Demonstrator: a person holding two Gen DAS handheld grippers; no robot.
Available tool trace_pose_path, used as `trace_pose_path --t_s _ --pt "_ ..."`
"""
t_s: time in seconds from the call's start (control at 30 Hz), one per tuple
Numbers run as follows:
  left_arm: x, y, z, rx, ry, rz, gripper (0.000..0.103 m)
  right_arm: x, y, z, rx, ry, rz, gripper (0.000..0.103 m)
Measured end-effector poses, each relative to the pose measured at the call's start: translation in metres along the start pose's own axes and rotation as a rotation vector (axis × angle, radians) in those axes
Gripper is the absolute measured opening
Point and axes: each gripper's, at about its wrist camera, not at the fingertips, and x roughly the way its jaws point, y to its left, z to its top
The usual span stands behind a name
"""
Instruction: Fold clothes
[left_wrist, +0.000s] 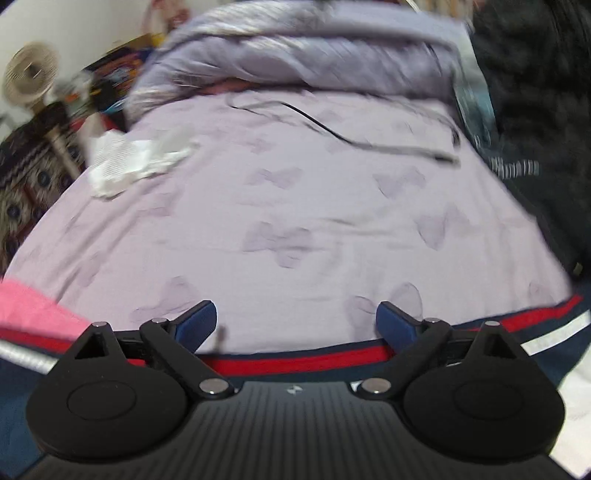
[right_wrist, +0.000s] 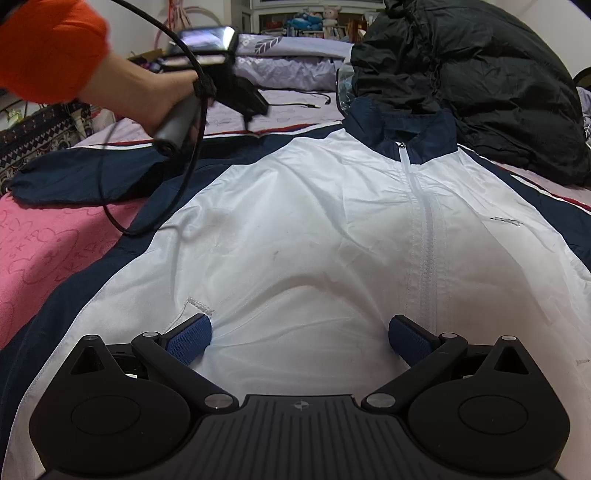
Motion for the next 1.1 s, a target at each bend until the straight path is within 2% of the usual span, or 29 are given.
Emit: trace_pose_path --t_s 0.1,0.13,0.23,0.33,0.4,0.5,0.63,0.73,0.77,0.8,0.83,0.9,1.0,1.1 --pt "-0.038 0.057 -0.017 -0.154 -0.060 0.026 0.098 0.001 0.000 0.000 0.001 0.000 -0.001 0.103" --pt "-0.049 0.079 -0.023 -0.195 -0.075 0.062 0.099 0.001 0.001 0.000 0.001 0.000 -0.001 0.103" --pt "-0.078 0.149 -0.044 -0.286 -0.103 0.236 0.099 0.000 0.001 0.000 0.001 0.000 -0.002 0.103" --pt "-0.090 0.216 -0.060 -0.379 -0.072 0.417 0.100 0.001 0.001 0.000 0.000 -0.002 -0.003 0.103" --pt "-0.095 0.254 -0.072 -0.481 -0.062 0.494 0.099 0.001 0.001 0.000 -0.001 -0.002 -0.005 0.103" --pt "-0.094 0.291 -0.085 -0.644 -0.074 0.556 0.102 0.001 0.002 0.000 -0.004 -0.001 -0.008 0.103" --pt "-0.078 0.313 -0.101 -0.793 -0.095 0.582 0.103 0.001 0.003 0.001 -0.007 0.000 -0.011 0.103" --pt "-0.072 0.311 -0.099 -0.752 -0.097 0.545 0.102 0.001 0.003 0.001 -0.007 0.001 -0.011 0.103" --pt "-0.072 0.310 -0.098 -0.739 -0.104 0.507 0.096 0.001 0.003 0.001 -0.008 0.001 -0.011 0.103" --pt "-0.075 0.310 -0.098 -0.729 -0.115 0.465 0.078 0.001 0.002 0.001 -0.009 0.001 -0.011 0.103" --pt "-0.077 0.309 -0.097 -0.718 -0.121 0.437 0.068 0.001 0.002 0.001 -0.009 0.001 -0.011 0.103" --pt "-0.085 0.303 -0.092 -0.695 -0.119 0.409 0.017 0.001 0.003 0.001 -0.009 0.001 -0.012 0.103" --pt "-0.101 0.271 -0.068 -0.610 -0.154 0.357 0.010 0.001 0.003 0.001 -0.008 0.001 -0.012 0.103" --pt "-0.135 0.195 -0.033 -0.375 -0.306 0.162 0.010 0.001 0.003 0.001 -0.008 0.003 -0.012 0.103"
